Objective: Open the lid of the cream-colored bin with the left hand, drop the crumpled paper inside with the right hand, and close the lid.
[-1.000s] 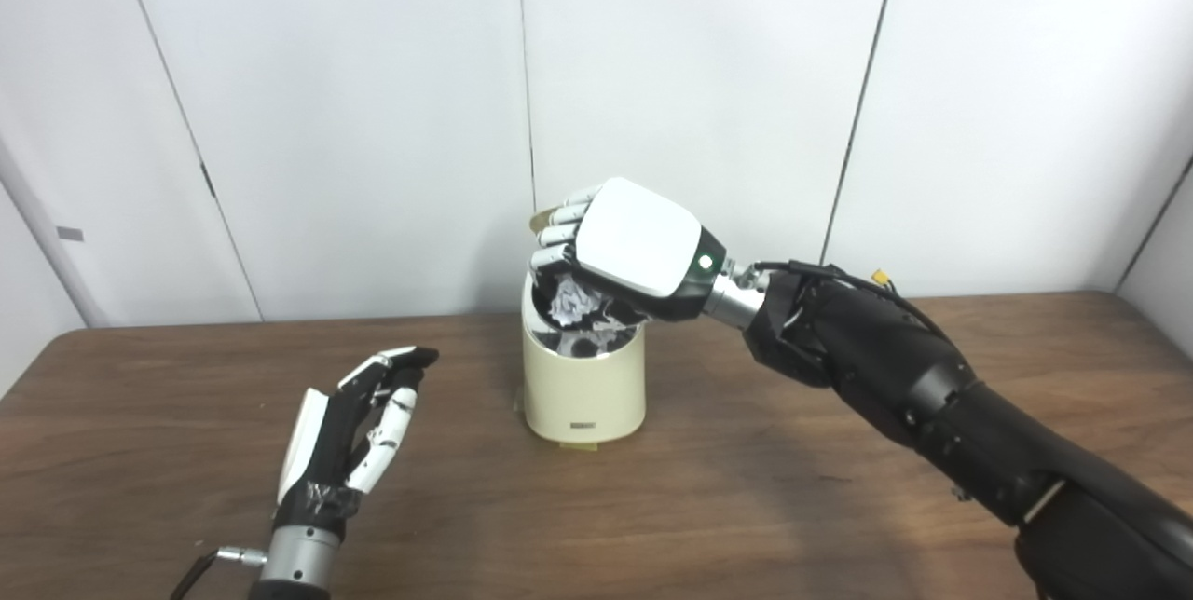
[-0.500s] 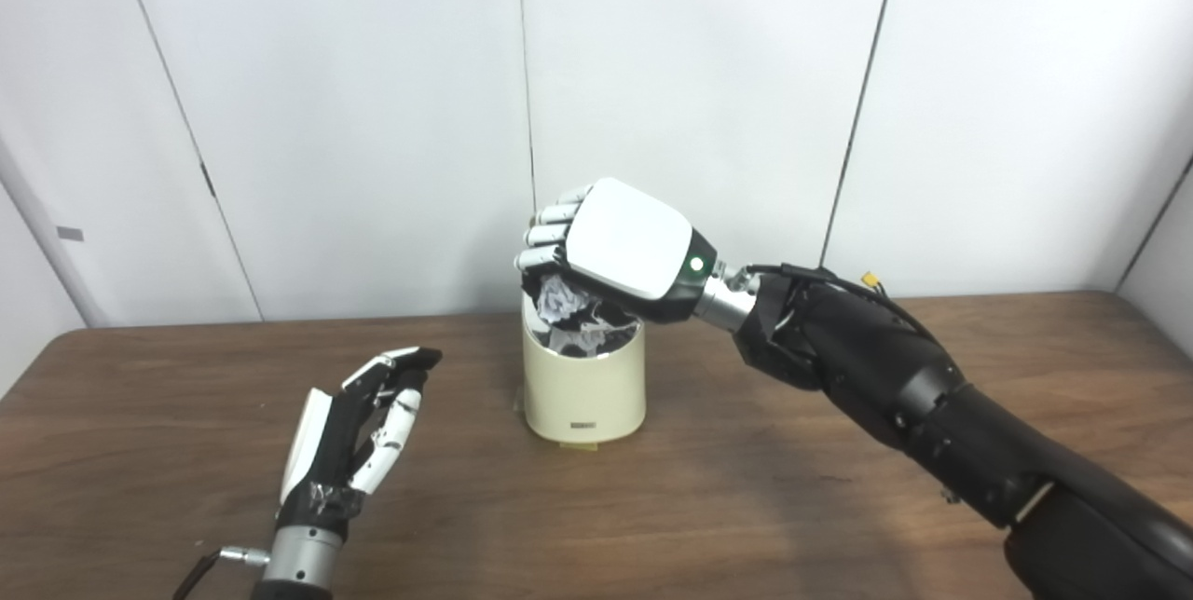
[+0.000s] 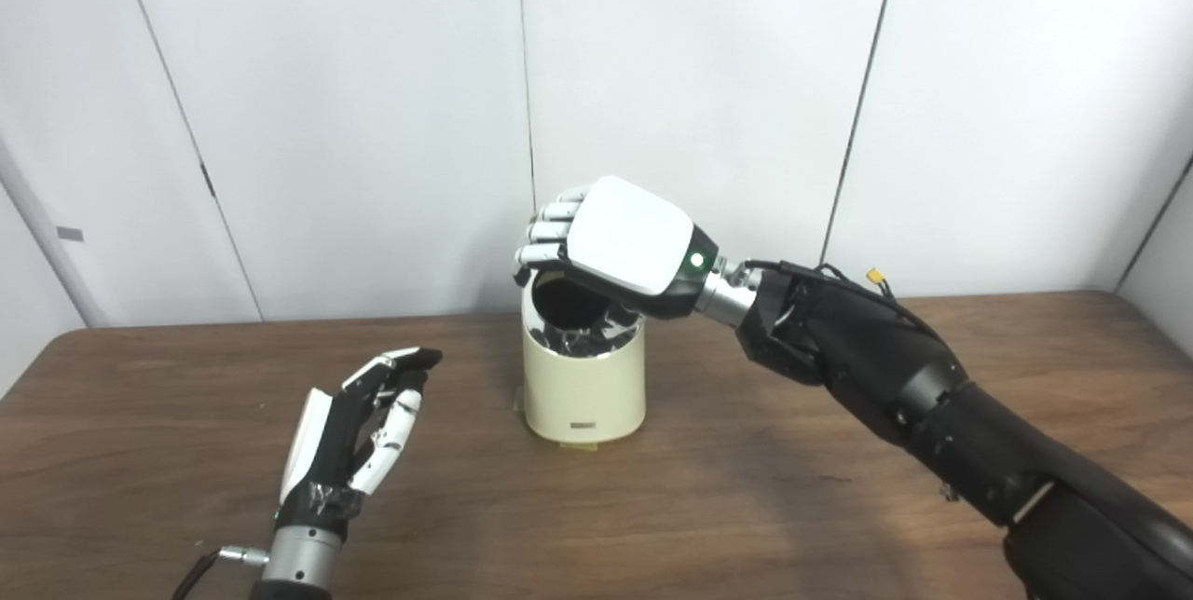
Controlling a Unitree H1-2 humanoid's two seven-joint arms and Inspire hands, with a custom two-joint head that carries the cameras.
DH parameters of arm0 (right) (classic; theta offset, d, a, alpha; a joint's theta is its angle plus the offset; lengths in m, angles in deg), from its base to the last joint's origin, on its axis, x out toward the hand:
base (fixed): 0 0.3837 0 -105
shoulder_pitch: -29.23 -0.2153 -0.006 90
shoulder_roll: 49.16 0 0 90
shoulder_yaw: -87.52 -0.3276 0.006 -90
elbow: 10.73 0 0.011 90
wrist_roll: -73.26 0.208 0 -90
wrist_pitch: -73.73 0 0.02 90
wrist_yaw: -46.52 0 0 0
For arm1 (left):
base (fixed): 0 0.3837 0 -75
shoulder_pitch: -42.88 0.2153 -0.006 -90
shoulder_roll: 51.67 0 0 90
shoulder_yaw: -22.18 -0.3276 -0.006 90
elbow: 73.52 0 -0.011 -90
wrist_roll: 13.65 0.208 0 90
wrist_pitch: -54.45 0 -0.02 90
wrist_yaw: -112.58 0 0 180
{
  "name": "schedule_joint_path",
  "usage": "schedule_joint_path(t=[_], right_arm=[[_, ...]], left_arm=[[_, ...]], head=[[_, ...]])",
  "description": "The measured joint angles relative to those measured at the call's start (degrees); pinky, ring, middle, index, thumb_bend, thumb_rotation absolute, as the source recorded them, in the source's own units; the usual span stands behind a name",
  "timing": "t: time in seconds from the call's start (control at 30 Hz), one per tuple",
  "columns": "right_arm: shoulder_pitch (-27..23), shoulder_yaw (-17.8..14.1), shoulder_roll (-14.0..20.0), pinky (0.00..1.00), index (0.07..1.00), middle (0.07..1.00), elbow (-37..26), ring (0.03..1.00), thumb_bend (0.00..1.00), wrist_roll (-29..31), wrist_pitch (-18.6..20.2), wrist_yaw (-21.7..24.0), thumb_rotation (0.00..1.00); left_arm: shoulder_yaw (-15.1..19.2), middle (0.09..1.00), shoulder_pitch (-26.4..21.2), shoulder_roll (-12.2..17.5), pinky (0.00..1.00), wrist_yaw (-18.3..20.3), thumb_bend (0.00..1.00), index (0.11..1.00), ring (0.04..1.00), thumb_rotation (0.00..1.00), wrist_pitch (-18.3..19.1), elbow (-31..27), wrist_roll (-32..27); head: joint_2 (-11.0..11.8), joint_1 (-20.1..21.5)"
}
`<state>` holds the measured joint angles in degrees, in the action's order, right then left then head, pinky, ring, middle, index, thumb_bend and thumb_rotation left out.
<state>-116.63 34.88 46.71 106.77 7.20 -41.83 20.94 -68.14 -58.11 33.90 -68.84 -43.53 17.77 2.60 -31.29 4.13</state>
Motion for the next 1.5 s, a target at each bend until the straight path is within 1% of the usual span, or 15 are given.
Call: schedule_joint_path(t=[0.3, 0.4, 0.5, 0.63, 0.67, 0.73, 0.77, 0.83, 0.97, 1.07, 1.13, 1.23, 1.33, 1.4, 1.5], right_arm=[[0.3, -0.9, 0.0, 0.44, 0.569, 0.62, 0.0, 0.585, 0.99, -0.1, 0.0, 0.3, 0.01], [0.6, -1.8, -0.1, 0.42, 0.53, 0.582, 0.0, 0.543, 0.83, 0.4, -0.1, 0.2, 0.08], [1.1, -2.6, -0.3, 0.39, 0.492, 0.542, 0.0, 0.498, 0.57, 1.2, -0.4, -2.5, 0.13], [1.7, -3.5, -0.4, 0.38, 0.485, 0.532, 0.0, 0.48, 0.48, 2.3, -0.4, -8.1, 0.15], [1.9, -4.0, -0.4, 0.39, 0.512, 0.546, -0.2, 0.49, 0.33, 3.2, -0.4, -8.5, 0.5], [3.0, -5.7, -0.4, 0.38, 0.555, 0.564, -1.5, 0.497, 0.26, 4.4, -0.4, -8.6, 0.83], [3.7, -6.6, -0.5, 0.38, 0.605, 0.586, -2.5, 0.502, 0.26, 4.5, -0.4, -8.6, 0.93], [5.6, -8.4, -0.5, 0.39, 0.665, 0.609, -5.4, 0.518, 0.28, 5.5, 0.0, -7.8, 0.98], [10.2, -13.1, -1.2, 0.44, 0.764, 0.673, -11.2, 0.59, 0.34, 10.1, 0.6, -4.4, 0.99], [13.4, -16.2, -2.4, 0.5, 0.843, 0.762, -12.2, 0.659, 0.38, 13.9, 0.8, -3.0, 0.89], [15.8, -18.1, -3.4, 0.52, 0.877, 0.79, -13.0, 0.673, 0.4, 17.3, 1.6, -1.0, 0.86], [19.6, -21.9, -5.5, 0.57, 0.85, 0.806, -13.0, 0.72, 0.43, 23.2, 2.8, 1.1, 0.84], [22.7, -25.7, -7.8, 0.57, 0.761, 0.751, -10.7, 0.691, 0.41, 29.2, 2.6, 1.1, 0.77], [24.4, -27.6, -8.8, 0.53, 0.682, 0.681, -9.2, 0.641, 0.33, 31.1, 2.3, 0.1, 0.74], [27.3, -29.7, -9.9, 0.56, 0.696, 0.689, -8.8, 0.663, 0.3, 33.2, 2.1, -1.2, 0.77]], left_arm=[[0.0, 0.769, 0.0, 0.0, 0.67, 0.0, 0.28, 0.764, 0.755, 0.81, 0.0, 0.0, 0.2], [0.0, 0.768, 0.0, 0.0, 0.67, 0.0, 0.27, 0.763, 0.754, 0.8, 0.0, 0.0, 0.2], [0.0, 0.769, 0.0, 0.0, 0.67, 0.0, 0.27, 0.764, 0.754, 0.8, 0.0, 0.0, 0.1], [0.0, 0.768, 0.0, 0.0, 0.67, 0.0, 0.25, 0.763, 0.754, 0.78, 0.0, 0.0, 0.0], [0.0, 0.768, 0.0, 0.0, 0.67, 0.0, 0.25, 0.764, 0.756, 0.79, 0.0, 0.0, 0.0], [0.0, 0.769, 0.0, 0.0, 0.67, 0.0, 0.25, 0.764, 0.756, 0.79, 0.0, 0.0, 0.0], [0.0, 0.767, 0.0, 0.0, 0.67, 0.0, 0.25, 0.763, 0.755, 0.79, 0.0, 0.0, 0.0], [0.0, 0.767, 0.0, 0.1, 0.67, 0.0, 0.26, 0.763, 0.754, 0.81, 0.0, 0.0, 0.1], [0.0, 0.769, 0.0, 0.1, 0.67, 0.0, 0.26, 0.765, 0.758, 0.81, 0.0, 0.1, 0.1], [0.1, 0.769, 0.0, 0.1, 0.67, 0.0, 0.26, 0.765, 0.758, 0.8, 0.0, 0.1, 0.0], [0.1, 0.768, 0.0, 0.1, 0.67, 0.0, 0.25, 0.763, 0.756, 0.8, 0.0, 0.1, 0.0], [0.1, 0.768, 0.0, 0.1, 0.66, 0.0, 0.24, 0.762, 0.75, 0.79, 0.0, 0.2, -0.1], [0.1, 0.764, 0.0, 0.2, 0.65, -0.1, 0.24, 0.758, 0.742, 0.79, 0.0, 0.2, 0.1], [0.0, 0.765, 0.0, 0.2, 0.65, -0.1, 0.24, 0.759, 0.745, 0.8, 0.0, 0.2, 0.1], [0.0, 0.763, 0.0, 0.4, 0.65, -0.1, 0.23, 0.757, 0.742, 0.78, -0.1, 0.4, 0.2]], head=[[0.1, -0.1], [0.0, -0.1], [0.0, -0.1], [0.1, -0.2], [0.1, -0.2], [0.0, -0.2], [0.1, -0.2], [0.1, -0.2], [0.2, -0.2], [0.2, -0.1], [0.4, -0.2], [0.4, -0.2], [0.3, -0.2], [0.3, -0.3], [0.4, -0.2]])
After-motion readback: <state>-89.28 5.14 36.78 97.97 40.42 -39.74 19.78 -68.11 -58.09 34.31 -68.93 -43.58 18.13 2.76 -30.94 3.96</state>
